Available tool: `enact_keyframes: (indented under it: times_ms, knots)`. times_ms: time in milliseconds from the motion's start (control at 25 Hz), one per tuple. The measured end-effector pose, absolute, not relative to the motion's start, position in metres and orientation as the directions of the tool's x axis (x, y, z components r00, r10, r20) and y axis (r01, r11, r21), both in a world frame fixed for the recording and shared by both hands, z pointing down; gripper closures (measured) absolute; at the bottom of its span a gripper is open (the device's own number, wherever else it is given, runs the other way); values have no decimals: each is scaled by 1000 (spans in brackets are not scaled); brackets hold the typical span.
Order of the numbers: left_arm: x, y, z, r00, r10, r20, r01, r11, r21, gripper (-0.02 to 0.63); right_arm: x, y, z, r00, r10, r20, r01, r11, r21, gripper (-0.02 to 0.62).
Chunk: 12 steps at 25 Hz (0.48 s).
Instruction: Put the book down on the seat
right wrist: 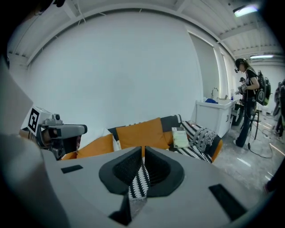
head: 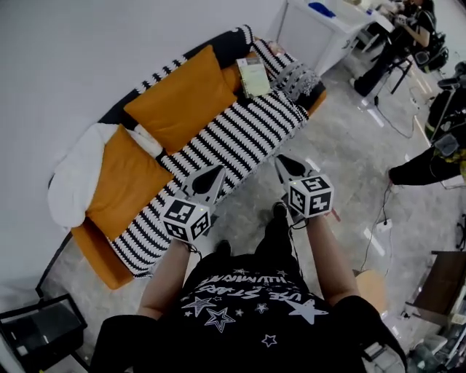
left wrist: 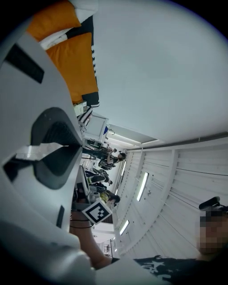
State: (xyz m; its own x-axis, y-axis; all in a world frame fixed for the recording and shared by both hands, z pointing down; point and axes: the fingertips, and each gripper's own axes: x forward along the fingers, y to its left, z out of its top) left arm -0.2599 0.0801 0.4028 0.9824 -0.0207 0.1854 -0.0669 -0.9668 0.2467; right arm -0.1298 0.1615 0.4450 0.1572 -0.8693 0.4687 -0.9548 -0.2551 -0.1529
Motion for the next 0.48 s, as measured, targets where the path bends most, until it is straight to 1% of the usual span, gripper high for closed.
enact_keyframes:
  times_ms: [280,480]
  knots:
    - [-299,82,400,977,66,204,16,-971,239,597,-187,163,443,193,-864,466,-937,-303,-173,555]
    - [-309,91,398,972,112,207,62,-971,232,597,-207,186,450,219,-846,485,-923,-341,-179,555]
